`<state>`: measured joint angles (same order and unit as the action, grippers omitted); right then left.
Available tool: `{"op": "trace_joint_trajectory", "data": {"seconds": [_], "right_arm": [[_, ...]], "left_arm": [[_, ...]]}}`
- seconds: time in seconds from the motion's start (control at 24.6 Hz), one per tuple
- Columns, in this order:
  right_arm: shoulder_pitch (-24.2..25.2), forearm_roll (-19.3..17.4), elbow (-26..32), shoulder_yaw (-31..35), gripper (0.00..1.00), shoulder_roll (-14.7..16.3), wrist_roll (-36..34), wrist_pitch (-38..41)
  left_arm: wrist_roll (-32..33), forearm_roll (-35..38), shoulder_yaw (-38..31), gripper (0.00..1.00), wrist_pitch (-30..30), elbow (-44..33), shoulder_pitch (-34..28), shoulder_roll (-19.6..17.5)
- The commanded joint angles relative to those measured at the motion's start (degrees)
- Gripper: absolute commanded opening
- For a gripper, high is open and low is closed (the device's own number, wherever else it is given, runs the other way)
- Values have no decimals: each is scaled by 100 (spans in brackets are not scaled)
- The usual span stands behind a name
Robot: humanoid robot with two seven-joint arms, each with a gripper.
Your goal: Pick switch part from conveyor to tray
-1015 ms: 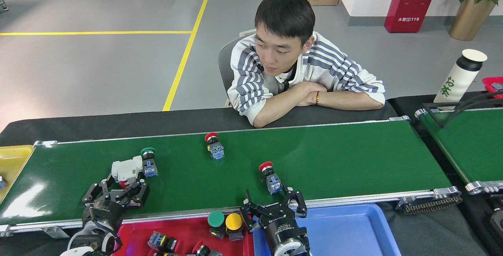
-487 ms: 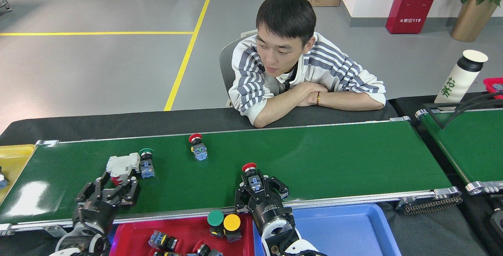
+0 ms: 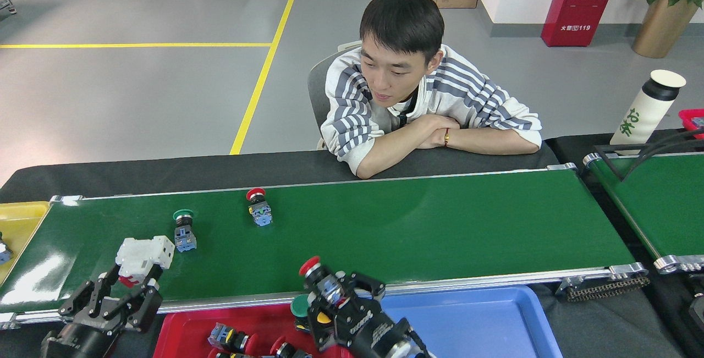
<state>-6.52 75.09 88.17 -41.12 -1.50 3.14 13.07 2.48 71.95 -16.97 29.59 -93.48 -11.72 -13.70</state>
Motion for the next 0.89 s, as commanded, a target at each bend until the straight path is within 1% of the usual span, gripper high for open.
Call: {"op": "trace_joint_trajectory", "data": {"seconds": [0.0,0.08,0.16,0.2,0.24,0.32,0.41,0.45,0.49,0.53,0.61,0.65,0.69,0.73,0.81,0.85], "right_arm": [[-42,5,104,25,100,-17,-68,424],[-43,5,112,60,100,-70,-68,415],[-51,-21,236,289,100,-114,-77,222],[-25,-21,359,500,100,-132,-77,-6],[1,-21,490,816,100,-149,-77,-402],[80,-21,578,1335,100,-140,-77,-1351],[124,-21,605,1853,100,17,-173,-2176],[195,-21,605,2082,100,141,-270,-2335],[353,-21,622,2425,100,334,-446,-2379],[520,-21,631,2803,100,457,-613,-2388],[810,-39,596,3558,100,536,-718,-2362],[950,-47,596,3813,100,598,-718,-2362],[1073,-56,596,3989,100,686,-718,-2362],[1170,-74,587,4094,100,800,-718,-2362],[1232,-135,561,4139,100,985,-718,-2353],[1232,-232,517,4139,100,1064,-718,-2353]], "left_arm": [[7,-23,-17,6,65,-390,-173,95],[24,-5,-8,6,65,-504,-287,210],[68,-5,-17,6,65,-531,-322,227],[68,-5,-25,6,65,-531,-331,227],[68,-5,-25,6,65,-531,-331,227],[68,-5,-25,6,65,-531,-331,227],[77,-5,-34,6,65,-531,-331,227],[77,-5,-34,6,74,-531,-340,227],[77,-5,-25,6,109,-539,-357,218],[59,-23,1,6,241,-592,-437,210],[51,-5,27,6,881,-838,-718,271],[68,12,124,6,1137,-847,-753,350],[94,65,308,6,1286,-847,-718,447],[95,100,572,6,1392,-847,-674,438],[95,135,1108,6,1541,-847,-463,377],[95,188,1372,7,1541,-847,-261,298]]}}
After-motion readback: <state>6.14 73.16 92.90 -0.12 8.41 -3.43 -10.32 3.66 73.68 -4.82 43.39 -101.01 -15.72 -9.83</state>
